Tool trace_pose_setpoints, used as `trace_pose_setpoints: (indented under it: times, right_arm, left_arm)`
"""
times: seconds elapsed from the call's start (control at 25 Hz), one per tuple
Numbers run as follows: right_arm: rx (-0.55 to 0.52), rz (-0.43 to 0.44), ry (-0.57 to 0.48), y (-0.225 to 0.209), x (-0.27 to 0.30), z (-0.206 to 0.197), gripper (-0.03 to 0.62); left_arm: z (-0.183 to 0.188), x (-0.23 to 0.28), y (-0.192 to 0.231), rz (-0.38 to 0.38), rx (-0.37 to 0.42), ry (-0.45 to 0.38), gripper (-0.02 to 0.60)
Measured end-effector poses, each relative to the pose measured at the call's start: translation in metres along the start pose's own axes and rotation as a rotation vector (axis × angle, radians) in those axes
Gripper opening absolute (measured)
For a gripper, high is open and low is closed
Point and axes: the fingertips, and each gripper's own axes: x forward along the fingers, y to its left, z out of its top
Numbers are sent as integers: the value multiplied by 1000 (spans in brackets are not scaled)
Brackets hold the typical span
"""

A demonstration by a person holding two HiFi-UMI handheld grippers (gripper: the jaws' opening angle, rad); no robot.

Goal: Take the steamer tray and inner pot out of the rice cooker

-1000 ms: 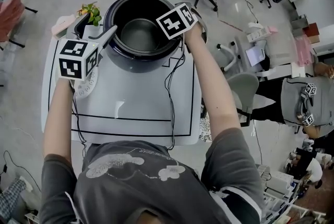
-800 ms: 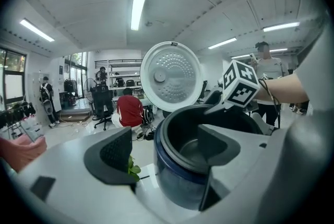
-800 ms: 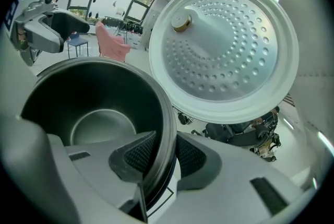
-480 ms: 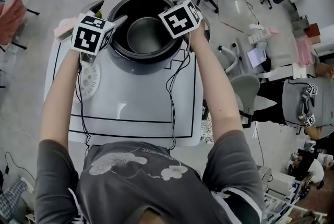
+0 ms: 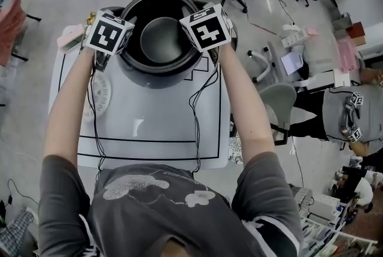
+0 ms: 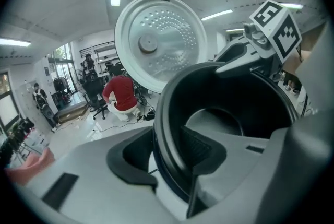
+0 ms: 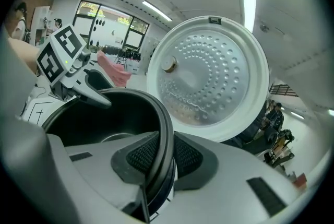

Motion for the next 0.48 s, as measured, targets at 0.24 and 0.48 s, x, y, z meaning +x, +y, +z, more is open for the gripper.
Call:
trace_pose_setpoints:
  times: [0.24, 0.48]
  right_arm:
    - [39, 10, -36, -1, -5, 4, 95]
    - [54, -25, -139, -10, -30, 20, 92]
  left_arm:
    - [7, -2, 4, 25, -82, -8, 89]
    - [34, -28, 7, 69, -111, -104, 67]
